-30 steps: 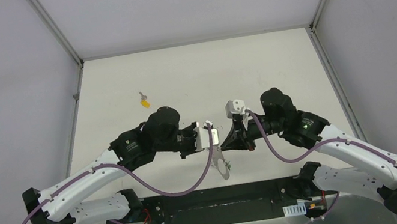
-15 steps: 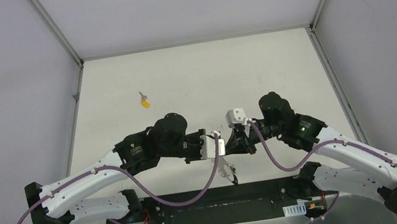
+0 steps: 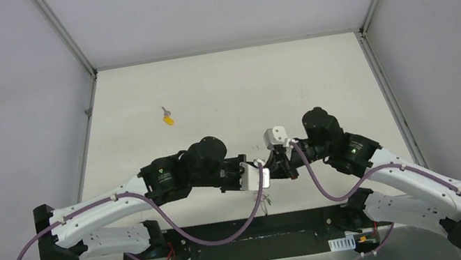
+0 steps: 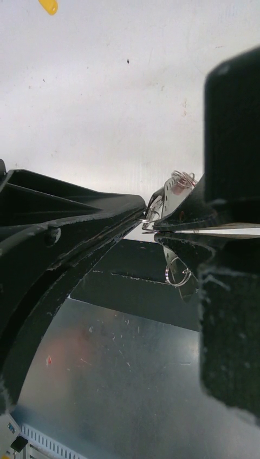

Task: Put the keys on the keyring
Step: Insert the key onto the keyring.

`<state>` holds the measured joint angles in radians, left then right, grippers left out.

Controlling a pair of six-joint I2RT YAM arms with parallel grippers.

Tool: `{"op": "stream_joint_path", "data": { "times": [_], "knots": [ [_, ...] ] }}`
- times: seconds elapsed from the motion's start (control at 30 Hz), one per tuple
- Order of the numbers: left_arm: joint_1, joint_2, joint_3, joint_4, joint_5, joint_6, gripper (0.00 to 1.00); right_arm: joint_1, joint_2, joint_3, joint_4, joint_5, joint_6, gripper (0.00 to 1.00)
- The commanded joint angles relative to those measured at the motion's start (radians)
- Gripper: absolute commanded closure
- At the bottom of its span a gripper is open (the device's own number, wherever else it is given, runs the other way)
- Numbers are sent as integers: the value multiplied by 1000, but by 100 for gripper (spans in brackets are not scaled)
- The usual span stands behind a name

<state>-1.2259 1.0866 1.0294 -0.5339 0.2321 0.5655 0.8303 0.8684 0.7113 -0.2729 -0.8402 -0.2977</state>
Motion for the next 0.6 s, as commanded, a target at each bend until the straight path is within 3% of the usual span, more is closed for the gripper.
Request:
{"op": "stream_joint_path", "data": {
  "times": [0.0, 0.57],
  "knots": [
    [-24, -10, 31, 14, -36, 14, 100, 6, -31, 4, 70, 2, -16, 100],
    [-78, -34, 26, -15, -72, 20, 100, 6, -39, 3, 59, 43, 11, 100]
  ]
}}
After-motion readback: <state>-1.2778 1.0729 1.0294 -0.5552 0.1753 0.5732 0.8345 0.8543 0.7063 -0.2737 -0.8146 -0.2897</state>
